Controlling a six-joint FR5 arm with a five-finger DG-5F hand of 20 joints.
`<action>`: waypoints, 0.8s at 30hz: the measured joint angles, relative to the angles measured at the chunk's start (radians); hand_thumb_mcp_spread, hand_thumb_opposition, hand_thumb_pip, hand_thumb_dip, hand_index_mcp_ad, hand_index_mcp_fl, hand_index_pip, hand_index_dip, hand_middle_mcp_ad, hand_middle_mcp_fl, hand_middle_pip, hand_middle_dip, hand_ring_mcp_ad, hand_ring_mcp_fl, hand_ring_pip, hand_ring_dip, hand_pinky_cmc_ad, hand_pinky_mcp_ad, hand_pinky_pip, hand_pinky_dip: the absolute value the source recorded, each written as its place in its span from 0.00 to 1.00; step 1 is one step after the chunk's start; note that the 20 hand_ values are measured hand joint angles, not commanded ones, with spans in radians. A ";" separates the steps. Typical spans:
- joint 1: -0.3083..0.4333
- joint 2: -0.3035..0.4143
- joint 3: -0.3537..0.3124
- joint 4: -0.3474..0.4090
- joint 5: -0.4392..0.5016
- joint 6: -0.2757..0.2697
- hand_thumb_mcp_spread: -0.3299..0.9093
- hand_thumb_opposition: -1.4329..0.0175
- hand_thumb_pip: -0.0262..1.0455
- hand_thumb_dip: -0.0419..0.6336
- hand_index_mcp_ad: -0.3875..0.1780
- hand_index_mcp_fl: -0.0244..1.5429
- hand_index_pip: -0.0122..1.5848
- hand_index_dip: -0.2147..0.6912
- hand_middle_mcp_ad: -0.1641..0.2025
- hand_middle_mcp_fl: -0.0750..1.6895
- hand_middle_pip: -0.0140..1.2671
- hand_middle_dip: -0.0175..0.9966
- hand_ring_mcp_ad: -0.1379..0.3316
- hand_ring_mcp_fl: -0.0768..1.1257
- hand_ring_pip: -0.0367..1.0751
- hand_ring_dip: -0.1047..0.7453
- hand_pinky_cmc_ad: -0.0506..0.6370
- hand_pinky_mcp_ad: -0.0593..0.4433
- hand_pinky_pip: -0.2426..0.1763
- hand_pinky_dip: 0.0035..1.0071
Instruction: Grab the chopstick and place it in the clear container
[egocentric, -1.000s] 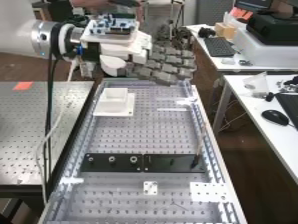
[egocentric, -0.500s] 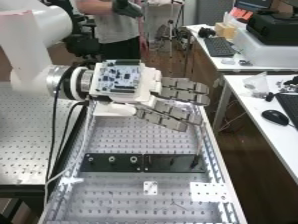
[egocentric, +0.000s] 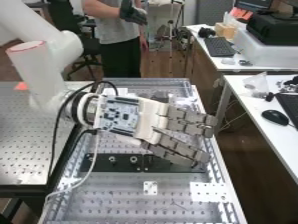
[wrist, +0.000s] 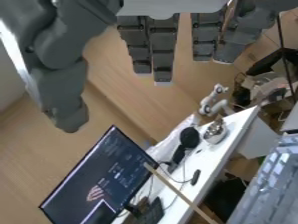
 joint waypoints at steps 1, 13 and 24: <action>0.000 -0.008 0.004 0.005 0.007 0.011 0.50 0.48 0.76 0.48 0.75 0.10 0.20 0.57 0.70 0.17 0.12 0.56 0.78 0.08 0.12 0.23 0.40 0.48 0.28 0.27; 0.001 -0.109 0.074 0.036 0.058 0.135 0.53 0.46 0.83 0.60 0.71 0.15 0.59 0.37 0.70 0.22 0.36 0.57 0.78 0.24 0.11 0.37 0.39 0.51 0.29 0.27; 0.004 -0.143 0.112 -0.010 0.044 0.138 0.56 0.42 0.82 0.64 0.64 0.13 0.71 0.31 0.70 0.28 0.42 0.57 0.75 0.28 0.11 0.48 0.38 0.58 0.37 0.21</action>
